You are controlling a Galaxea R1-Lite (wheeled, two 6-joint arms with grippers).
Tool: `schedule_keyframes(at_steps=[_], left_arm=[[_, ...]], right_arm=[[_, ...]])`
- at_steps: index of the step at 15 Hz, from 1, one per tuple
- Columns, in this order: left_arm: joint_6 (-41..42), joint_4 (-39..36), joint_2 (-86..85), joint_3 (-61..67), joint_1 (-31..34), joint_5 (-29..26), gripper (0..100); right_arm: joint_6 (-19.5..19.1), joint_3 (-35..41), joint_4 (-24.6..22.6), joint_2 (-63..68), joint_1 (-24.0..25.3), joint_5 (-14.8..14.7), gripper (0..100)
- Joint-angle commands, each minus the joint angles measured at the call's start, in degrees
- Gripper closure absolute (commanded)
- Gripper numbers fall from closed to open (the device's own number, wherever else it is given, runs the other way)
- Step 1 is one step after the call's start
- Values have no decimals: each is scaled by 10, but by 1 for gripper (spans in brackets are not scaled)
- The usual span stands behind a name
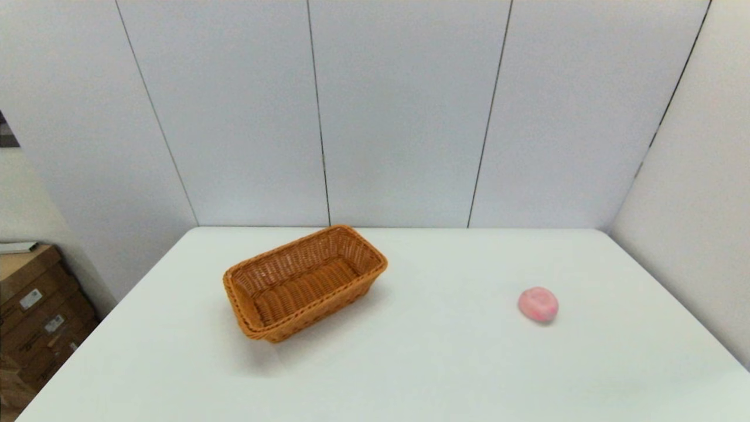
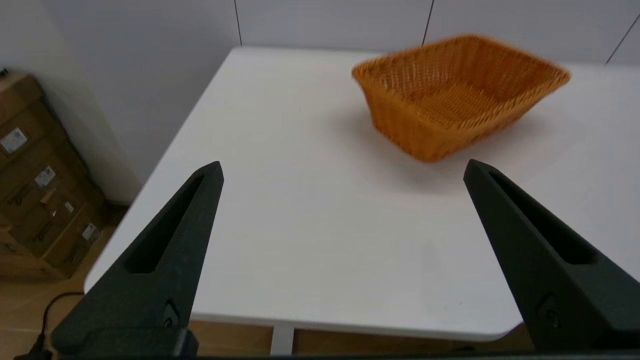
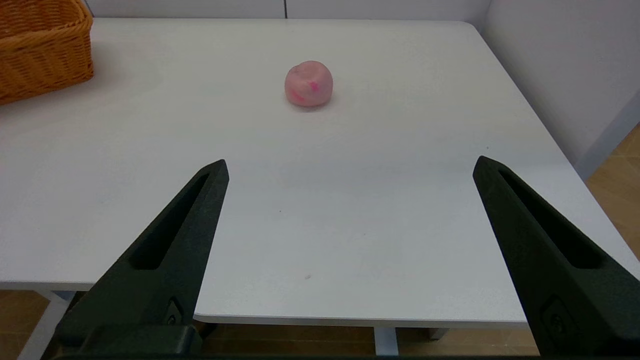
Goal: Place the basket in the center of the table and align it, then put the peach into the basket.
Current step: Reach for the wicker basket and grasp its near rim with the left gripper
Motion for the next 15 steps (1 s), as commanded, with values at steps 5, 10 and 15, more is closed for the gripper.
schedule_keyframes(at_steps=[5,10,15], left_arm=[[-234,1,611,-368,-31,8,0],[-400,30,874,-472,-148,106,0],[-518,134,1035,-591,-158,31,0]], right_arm=[[-3,0,1,1,0,2,0],[-3,0,1,0,0,2,0],[-3,0,1,0,0,2,0]])
